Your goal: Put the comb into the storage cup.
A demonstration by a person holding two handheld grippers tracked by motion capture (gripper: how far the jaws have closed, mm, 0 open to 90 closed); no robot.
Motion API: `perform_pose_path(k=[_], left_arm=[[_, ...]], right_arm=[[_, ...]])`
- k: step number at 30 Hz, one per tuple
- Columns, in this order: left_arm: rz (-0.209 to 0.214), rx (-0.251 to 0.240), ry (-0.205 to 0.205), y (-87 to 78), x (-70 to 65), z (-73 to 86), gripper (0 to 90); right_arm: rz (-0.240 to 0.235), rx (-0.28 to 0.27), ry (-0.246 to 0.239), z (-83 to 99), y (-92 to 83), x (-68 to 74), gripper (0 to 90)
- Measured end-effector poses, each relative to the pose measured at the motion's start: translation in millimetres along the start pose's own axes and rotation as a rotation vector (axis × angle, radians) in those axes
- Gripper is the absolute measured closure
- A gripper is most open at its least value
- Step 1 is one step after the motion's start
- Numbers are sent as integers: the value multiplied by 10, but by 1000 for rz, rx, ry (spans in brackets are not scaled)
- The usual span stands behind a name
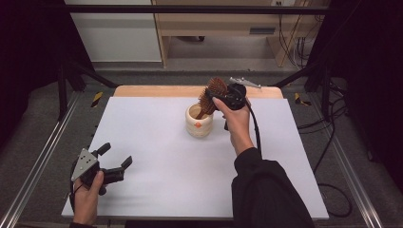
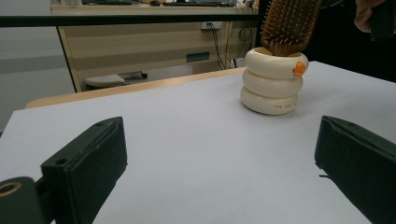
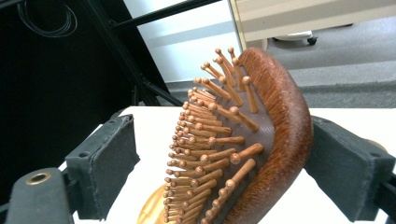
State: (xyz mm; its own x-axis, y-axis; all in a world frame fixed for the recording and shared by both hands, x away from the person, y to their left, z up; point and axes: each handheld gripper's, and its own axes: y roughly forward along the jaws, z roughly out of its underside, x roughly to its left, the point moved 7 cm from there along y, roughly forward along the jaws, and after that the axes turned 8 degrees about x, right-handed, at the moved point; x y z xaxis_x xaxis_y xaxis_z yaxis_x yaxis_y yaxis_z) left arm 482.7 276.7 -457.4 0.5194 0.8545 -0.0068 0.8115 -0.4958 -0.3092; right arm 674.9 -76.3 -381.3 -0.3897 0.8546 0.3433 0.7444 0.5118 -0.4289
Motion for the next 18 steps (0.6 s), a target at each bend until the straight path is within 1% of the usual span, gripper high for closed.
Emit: perform_pose_path(k=[4,10,14,18], left_arm=[[-3,1,1,0,3,0,23],[-4,-2,1,-3,10,-8,20],[-4,-3,-3,-4,21,-8,17],[-7,-4,-5,-13,33,-9,18]], right_arm=[[7,-4,-19,-13,-26,4,95],[3,-14,-45,-40,-93,15,67],[20,-27,-78,-61,-134,30,61],[37,-34,-87,-74,-149,19,61]])
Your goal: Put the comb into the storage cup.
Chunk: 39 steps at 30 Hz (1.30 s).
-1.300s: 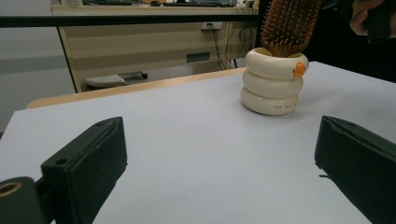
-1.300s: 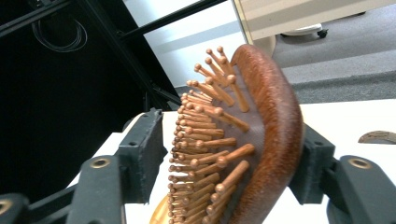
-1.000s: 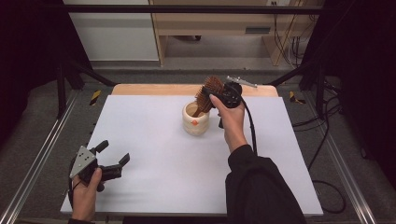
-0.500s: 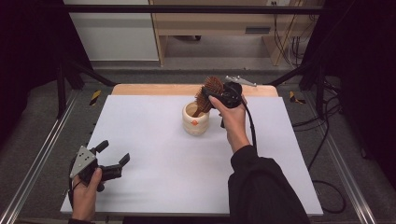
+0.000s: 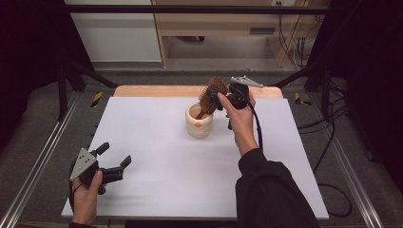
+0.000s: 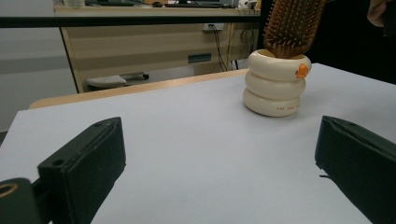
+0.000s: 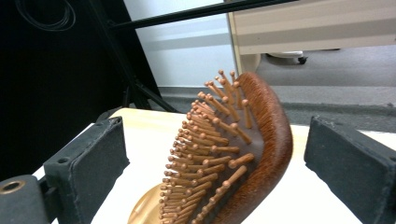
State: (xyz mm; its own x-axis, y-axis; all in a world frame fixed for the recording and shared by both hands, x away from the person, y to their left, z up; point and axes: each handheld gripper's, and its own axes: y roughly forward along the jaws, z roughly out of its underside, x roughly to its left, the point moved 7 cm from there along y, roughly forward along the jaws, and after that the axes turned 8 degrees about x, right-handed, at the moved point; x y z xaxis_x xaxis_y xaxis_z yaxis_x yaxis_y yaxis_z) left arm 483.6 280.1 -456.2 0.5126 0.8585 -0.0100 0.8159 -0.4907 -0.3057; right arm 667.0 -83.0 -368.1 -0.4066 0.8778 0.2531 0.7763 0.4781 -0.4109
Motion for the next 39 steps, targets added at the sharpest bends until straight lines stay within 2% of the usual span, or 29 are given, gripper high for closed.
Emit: perform_pose_path(k=[11,20,26,39], left_arm=[[-5,-3,-4,-5,16,-2,17],[-9,-1,1,-4,19,0,17],[-9,0,3,-3,18,0,17],[-11,-1,2,-5,24,-1,17]], right_arm=[[25,-3,-18,-11,-39,-32,67],[26,-16,-21,-36,-89,-40,71],[32,-23,-39,-46,-129,-28,73],[48,-69,-72,-99,-224,-13,65]])
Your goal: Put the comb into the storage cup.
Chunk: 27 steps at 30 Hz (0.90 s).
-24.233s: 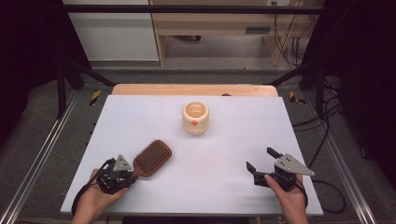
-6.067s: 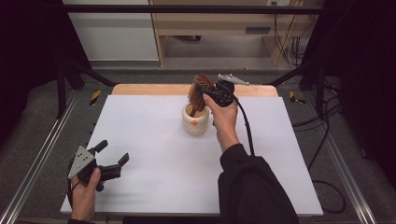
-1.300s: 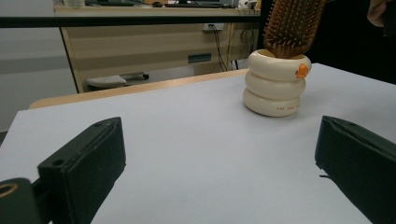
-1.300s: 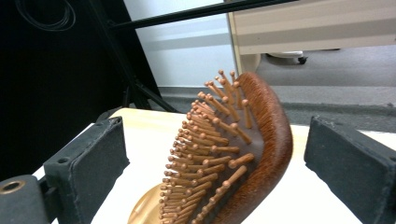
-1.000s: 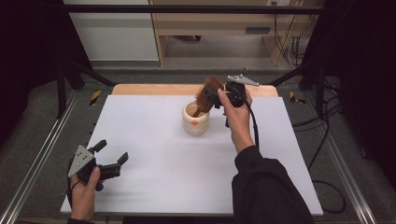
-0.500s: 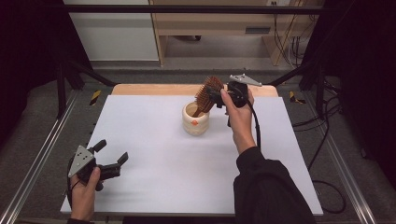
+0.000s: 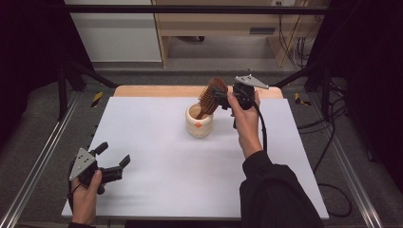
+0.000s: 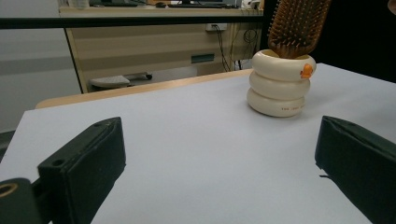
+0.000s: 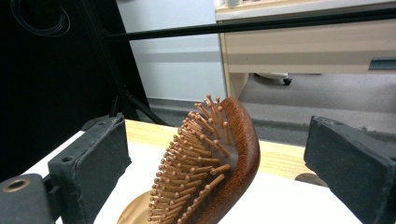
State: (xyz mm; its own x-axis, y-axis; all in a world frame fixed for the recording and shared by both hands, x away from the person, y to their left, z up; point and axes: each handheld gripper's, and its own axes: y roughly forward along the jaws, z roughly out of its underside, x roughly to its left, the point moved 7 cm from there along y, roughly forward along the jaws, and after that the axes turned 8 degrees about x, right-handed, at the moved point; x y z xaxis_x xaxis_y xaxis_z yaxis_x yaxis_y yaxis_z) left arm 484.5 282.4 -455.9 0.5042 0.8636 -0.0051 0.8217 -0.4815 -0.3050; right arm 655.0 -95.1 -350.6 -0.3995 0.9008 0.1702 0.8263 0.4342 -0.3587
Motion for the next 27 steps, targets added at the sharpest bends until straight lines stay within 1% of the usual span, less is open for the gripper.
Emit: perform_pose_path(k=[14,16,21,27], left_arm=[[-2,-1,-1,-2,3,-1,17],[-3,-2,-4,-2,3,-1,18],[-3,-2,-3,-9,2,-2,17],[-5,-3,-6,-10,5,-1,17]], right_arm=[[28,-54,-56,-66,-131,3,41],[21,-63,-45,-82,-165,-2,41],[15,-77,-46,-115,-248,-18,42],[6,-89,-63,-140,-347,-43,39]])
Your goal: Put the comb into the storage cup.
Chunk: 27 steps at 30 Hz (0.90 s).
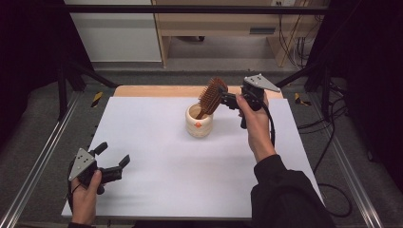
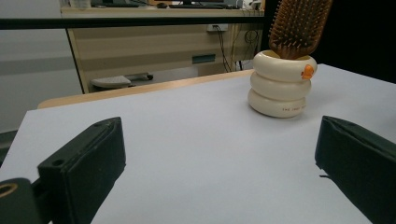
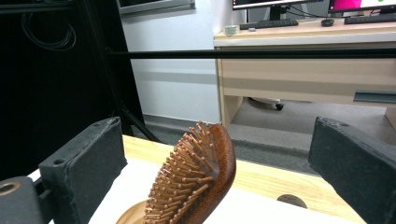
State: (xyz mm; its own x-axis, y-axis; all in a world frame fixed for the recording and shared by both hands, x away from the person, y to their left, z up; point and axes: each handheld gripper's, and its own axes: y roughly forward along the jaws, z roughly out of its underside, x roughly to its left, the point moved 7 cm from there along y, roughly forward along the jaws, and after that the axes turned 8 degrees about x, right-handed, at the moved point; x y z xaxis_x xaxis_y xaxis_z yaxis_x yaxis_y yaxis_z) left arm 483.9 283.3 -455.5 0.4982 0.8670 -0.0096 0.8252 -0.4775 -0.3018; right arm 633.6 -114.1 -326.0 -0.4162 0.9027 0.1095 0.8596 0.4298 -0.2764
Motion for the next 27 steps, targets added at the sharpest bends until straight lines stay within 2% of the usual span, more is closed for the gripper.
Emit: perform_pose_path(k=[15,27], left_arm=[[-3,2,-2,-6,9,12,17],[-19,3,-14,-27,30,20,17]], right_arm=[[-19,-28,-24,-58,-249,-15,37],[-27,-45,-10,-25,-505,-143,29]])
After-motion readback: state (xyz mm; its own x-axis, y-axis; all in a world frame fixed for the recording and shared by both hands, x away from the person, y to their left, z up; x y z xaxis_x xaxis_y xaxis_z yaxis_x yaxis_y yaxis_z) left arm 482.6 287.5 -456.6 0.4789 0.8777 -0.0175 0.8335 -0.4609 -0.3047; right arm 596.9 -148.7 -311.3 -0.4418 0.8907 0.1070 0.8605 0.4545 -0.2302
